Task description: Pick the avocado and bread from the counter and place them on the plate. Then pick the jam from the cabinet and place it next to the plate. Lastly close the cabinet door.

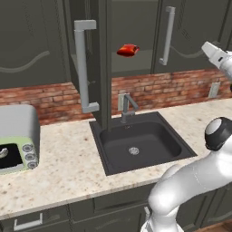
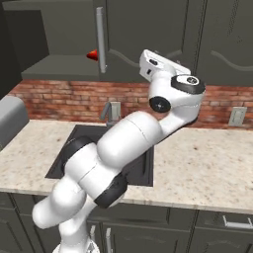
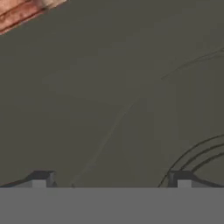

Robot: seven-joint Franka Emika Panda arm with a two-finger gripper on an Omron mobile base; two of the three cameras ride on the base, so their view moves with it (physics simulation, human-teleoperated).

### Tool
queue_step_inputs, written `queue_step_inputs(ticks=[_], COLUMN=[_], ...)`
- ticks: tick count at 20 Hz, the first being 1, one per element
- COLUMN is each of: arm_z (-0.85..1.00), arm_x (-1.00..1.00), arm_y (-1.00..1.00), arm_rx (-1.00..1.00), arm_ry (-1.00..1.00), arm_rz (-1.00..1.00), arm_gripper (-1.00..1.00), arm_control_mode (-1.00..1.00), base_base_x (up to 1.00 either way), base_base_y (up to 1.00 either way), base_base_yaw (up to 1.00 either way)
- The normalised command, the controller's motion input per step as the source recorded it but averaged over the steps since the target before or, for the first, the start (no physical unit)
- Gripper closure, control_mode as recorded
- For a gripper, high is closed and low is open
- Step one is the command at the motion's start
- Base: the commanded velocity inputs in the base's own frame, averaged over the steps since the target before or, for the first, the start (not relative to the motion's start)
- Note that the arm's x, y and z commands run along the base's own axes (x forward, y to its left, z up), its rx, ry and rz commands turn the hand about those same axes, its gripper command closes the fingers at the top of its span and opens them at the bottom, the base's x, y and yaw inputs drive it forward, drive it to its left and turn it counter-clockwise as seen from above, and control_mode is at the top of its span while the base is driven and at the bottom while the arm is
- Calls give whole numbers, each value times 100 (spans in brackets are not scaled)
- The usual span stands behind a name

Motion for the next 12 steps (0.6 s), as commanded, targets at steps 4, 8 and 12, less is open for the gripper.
queue_step_inputs(ticks=[4, 8, 12], arm_z=[2, 13, 20], arm_x=[-100, -100, -100], arm_y=[1, 0, 16], arm_rx=[0, 0, -4], arm_ry=[0, -8, -9], arm_rz=[0, 0, 0], arm_gripper=[-100, -100, -100], arm_control_mode=[-100, -100, -100], base_base_x=[0, 0, 0], base_base_y=[0, 0, 0], base_base_yaw=[0, 0, 0])
